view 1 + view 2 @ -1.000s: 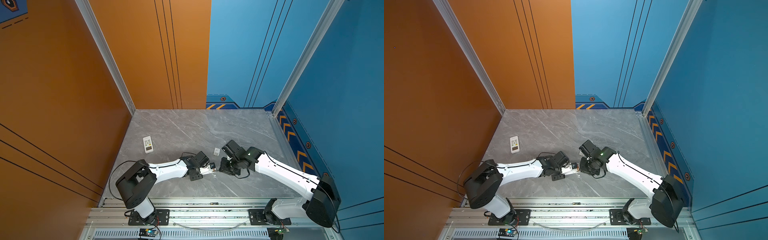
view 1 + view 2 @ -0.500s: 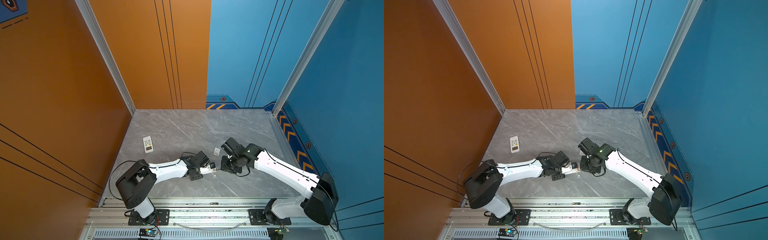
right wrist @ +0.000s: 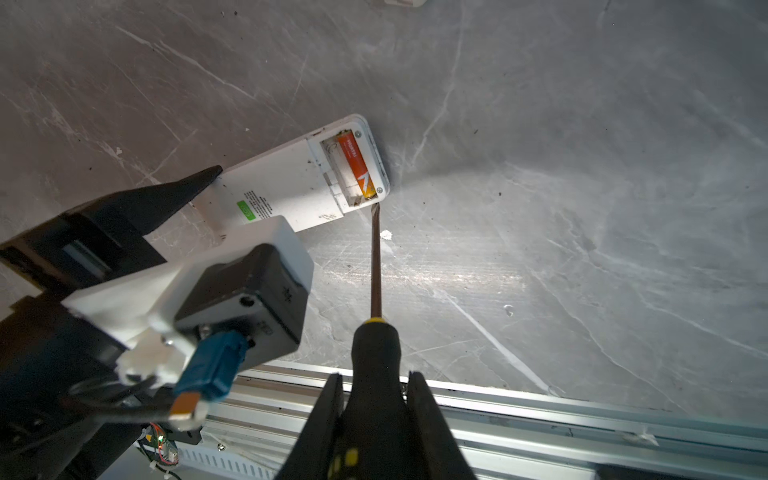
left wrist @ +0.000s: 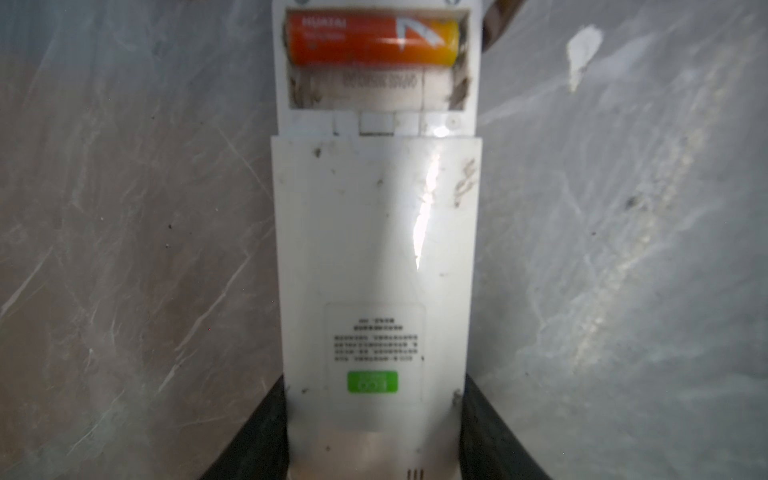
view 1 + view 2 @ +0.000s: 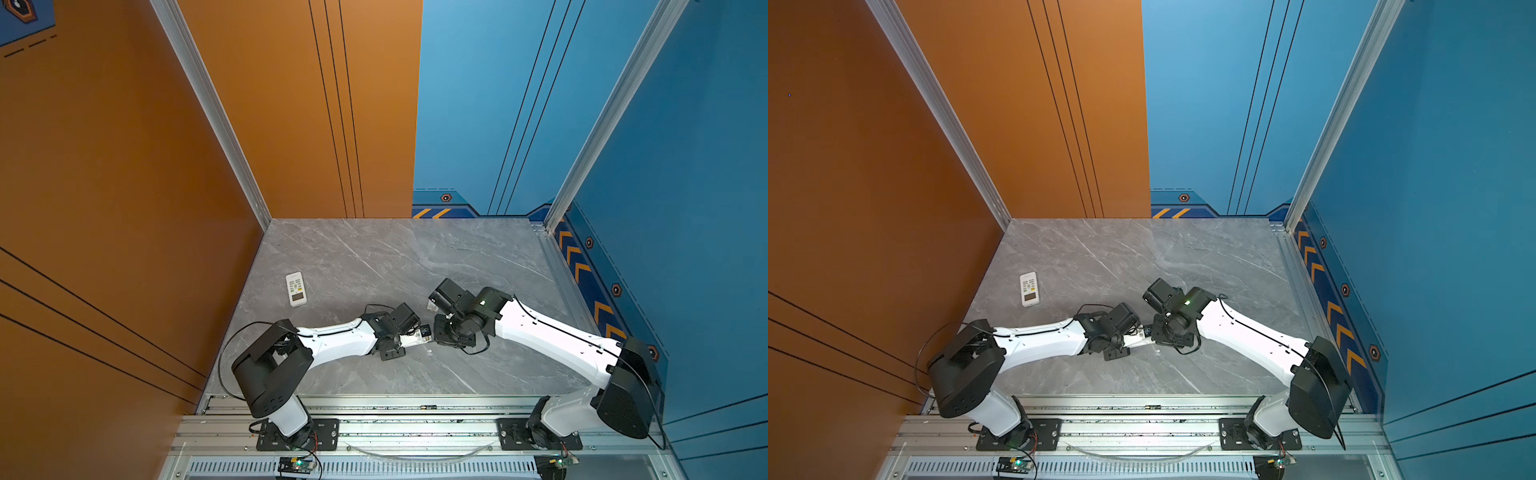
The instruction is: Unload the batteries from the remote control
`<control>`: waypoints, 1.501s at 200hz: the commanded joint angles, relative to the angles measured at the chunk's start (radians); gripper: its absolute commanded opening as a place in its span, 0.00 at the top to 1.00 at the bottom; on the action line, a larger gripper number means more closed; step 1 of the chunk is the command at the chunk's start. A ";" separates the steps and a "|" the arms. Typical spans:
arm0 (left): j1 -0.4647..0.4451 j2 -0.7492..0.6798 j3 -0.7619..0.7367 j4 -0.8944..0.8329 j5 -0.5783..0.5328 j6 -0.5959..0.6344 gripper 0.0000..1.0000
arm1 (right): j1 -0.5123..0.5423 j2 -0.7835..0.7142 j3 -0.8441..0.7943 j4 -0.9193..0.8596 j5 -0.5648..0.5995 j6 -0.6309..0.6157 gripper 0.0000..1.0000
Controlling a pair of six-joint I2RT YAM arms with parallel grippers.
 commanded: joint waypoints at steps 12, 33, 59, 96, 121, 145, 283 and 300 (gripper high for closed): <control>-0.016 0.003 0.009 -0.041 -0.007 0.003 1.00 | -0.007 -0.053 0.055 -0.034 0.038 0.015 1.00; -0.015 0.005 0.011 -0.041 -0.006 0.002 1.00 | -0.011 -0.039 0.059 -0.036 0.044 0.010 1.00; -0.017 0.003 0.012 -0.041 -0.005 0.003 1.00 | -0.011 -0.016 0.067 -0.024 0.038 0.004 1.00; -0.017 0.000 0.011 -0.041 -0.008 0.002 1.00 | -0.010 0.006 0.049 -0.022 0.019 0.001 1.00; -0.017 0.001 0.009 -0.040 -0.008 0.000 1.00 | -0.007 0.017 0.042 -0.023 0.014 -0.002 1.00; -0.018 0.004 0.009 -0.036 -0.009 0.000 1.00 | -0.009 0.025 0.038 -0.021 0.013 -0.002 1.00; -0.007 0.008 0.015 -0.034 -0.005 0.009 1.00 | 0.003 0.027 0.001 -0.023 -0.023 0.001 1.00; -0.006 0.006 0.014 -0.034 -0.002 0.011 1.00 | 0.003 0.029 0.000 -0.031 -0.006 0.001 1.00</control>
